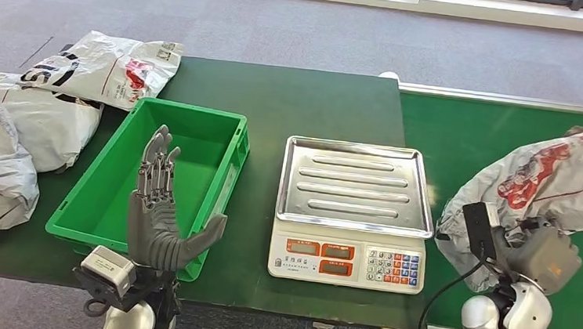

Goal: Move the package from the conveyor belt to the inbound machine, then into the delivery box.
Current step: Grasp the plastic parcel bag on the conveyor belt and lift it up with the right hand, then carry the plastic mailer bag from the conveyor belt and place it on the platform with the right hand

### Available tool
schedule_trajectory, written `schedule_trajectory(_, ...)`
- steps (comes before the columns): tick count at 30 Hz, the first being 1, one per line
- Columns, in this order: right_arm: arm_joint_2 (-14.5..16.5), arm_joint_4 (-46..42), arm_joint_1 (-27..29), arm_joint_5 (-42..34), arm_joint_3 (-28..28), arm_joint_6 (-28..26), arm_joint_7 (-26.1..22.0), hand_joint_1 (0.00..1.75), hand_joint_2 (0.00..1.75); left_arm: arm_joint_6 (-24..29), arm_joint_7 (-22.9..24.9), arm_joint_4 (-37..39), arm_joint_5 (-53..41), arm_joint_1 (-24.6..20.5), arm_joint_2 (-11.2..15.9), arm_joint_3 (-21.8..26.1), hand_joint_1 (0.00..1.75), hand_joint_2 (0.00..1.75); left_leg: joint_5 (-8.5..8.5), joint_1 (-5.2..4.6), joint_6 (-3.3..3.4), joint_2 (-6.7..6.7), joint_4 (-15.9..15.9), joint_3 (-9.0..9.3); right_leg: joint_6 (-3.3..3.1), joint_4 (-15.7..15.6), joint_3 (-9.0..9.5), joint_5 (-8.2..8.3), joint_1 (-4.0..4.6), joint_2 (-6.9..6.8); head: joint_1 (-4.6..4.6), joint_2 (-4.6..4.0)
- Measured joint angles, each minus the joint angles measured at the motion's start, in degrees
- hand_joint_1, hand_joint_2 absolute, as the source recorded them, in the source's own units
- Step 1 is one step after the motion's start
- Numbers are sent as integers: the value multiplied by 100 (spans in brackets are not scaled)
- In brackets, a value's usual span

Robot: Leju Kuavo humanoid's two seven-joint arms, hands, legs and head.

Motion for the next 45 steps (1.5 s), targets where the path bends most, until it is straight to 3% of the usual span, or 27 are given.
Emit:
schedule_trajectory(6, 259, -1339, 453, -226, 20, -253, -712, 175, 175, 7, -18, 25, -1, -3, 0, 0, 0, 175, -2, 0, -1, 7, 0, -1, 0, 0, -5, 0, -1, 2, 1, 0)
schedule_trajectory(10, 374, -1794, 582, -258, 19, -258, -809, 175, 175, 7, -20, 37, -1, -4, 0, 0, 0, 175, -1, 0, -1, 9, 0, 0, 0, 0, -4, 0, -1, 2, 1, 0)
schedule_trajectory(19, 466, -2175, 701, -264, 17, -257, -829, 175, 175, 7, -20, 49, -1, -5, 0, 0, 0, 175, -1, 0, -1, 12, 0, 1, -1, 0, -4, 1, -1, 4, 1, 0)
schedule_trajectory(24, 599, -2324, 711, -455, -55, -241, -1393, 175, 175, 7, -33, 67, -1, -8, 0, 0, 0, 175, -1, 0, -1, 13, -1, -1, -1, 0, -5, 1, 0, 5, 0, 0)
schedule_trajectory(27, 651, -2331, 696, -642, 85, 84, -1565, 175, 175, -2, -69, 98, 2, -17, 0, 0, 0, 175, -1, 0, -1, 16, -3, -8, -1, 1, -4, 1, 1, 9, 1, 0)
schedule_trajectory(30, 649, -2057, 544, -527, 681, 454, -1386, 175, 175, -36, -99, 157, 30, -72, 1, -6, 0, 175, -1, 1, -2, 32, -5, -30, -3, 4, -7, 1, 1, 23, 1, 0)
schedule_trajectory(36, 689, -633, -289, -213, 2138, 396, -849, 175, 175, 92, -103, 296, 124, -219, 22, -141, 0, 175, 19, 1, -16, 42, -4, -8, -16, 11, -23, 17, 4, 37, 0, 0)
schedule_trajectory(45, 829, 934, -1233, -401, 3088, 332, -804, 175, 175, 284, -107, 356, 211, -296, 48, -263, 0, 175, 20, 1, -18, 33, -4, -10, -16, 13, -27, 18, 3, 35, -1, 0)
